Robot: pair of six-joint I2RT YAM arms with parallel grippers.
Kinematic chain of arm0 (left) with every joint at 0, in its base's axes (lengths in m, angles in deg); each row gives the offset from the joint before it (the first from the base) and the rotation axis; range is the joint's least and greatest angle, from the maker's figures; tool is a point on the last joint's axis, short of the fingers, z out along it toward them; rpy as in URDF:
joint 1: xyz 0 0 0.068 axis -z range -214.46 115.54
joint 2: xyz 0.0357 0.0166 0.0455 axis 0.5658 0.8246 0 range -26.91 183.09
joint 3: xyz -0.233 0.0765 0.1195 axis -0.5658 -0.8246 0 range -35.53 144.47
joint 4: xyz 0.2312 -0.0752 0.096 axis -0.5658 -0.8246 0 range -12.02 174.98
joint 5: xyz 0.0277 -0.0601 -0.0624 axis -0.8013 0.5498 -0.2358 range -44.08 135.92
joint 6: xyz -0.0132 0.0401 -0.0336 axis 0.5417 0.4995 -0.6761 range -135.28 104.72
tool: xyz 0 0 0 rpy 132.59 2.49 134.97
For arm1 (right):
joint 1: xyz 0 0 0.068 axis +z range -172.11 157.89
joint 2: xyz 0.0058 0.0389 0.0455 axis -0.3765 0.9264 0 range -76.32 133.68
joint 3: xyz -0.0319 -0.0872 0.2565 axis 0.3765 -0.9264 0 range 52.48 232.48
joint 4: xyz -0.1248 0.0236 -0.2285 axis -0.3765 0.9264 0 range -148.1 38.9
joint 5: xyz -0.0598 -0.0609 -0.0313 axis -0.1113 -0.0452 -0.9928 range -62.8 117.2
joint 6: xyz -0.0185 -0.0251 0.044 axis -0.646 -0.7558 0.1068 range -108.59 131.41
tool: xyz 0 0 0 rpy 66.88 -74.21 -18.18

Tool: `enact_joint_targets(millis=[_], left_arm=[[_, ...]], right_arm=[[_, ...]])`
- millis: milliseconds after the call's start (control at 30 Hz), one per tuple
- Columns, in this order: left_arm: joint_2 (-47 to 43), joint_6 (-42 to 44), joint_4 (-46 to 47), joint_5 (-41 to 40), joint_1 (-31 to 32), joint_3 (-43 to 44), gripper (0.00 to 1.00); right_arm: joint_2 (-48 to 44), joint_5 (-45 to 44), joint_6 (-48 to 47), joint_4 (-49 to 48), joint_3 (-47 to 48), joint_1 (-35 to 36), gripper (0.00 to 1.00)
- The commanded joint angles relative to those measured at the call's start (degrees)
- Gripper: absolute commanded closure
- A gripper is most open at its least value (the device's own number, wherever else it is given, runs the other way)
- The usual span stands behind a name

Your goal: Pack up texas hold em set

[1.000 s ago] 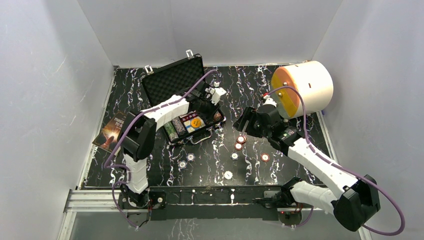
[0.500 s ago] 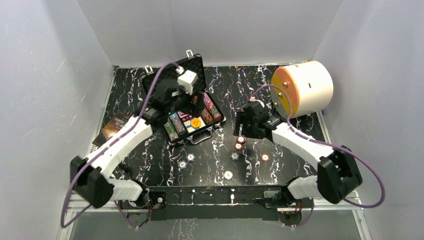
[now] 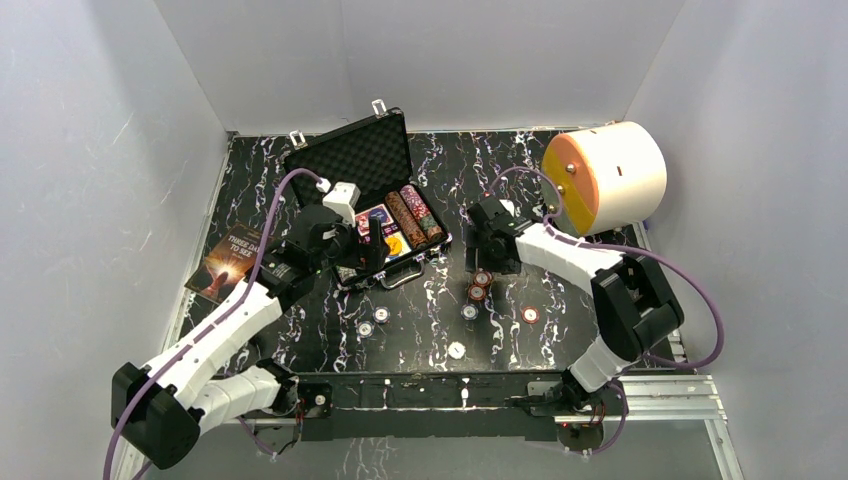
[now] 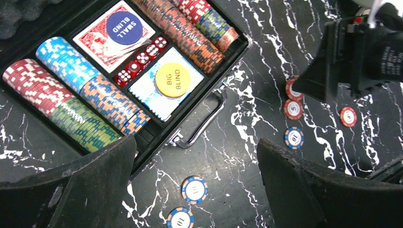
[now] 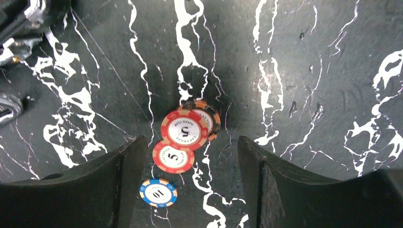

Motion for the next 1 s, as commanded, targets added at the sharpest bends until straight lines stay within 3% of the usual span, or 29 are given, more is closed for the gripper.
enact_joint_targets(millis=[0,167,267,567,800,967], left_arm=[[-1.3,-0.2,2.3,2.9,-0.2,-0.7,0.02],[-1.3,-0.1,2.4,3.4,-0.2,-1.1,0.02],[-1.0,-0.4,2.7,3.6,-0.2,-1.6,0.02],[2.0,-1.6,2.5,5.6,-0.2,-1.0,0.02],[2.9,-1.6,2.7,6.0,-0.2,-0.9,0.02],[2.9,-1.7,2.5,5.8,-0.2,-0.8,0.02]], right_arm=[[1.5,-4.9,2.0,0.6,3.8,-0.1,0.24],[3.0,-9.3,4.7,-1.1,3.4,-0.2,0.39],[5.1,-12.9,6.1,0.3,4.7,-0.4,0.42],[7.1,-11.1,3.9,1.0,4.8,-1.2,0.43],[6.0,-2.2,-0.1,-0.1,3.7,-1.2,0.34],[5.7,-1.4,-0.7,0.4,3.6,-1.2,0.32]])
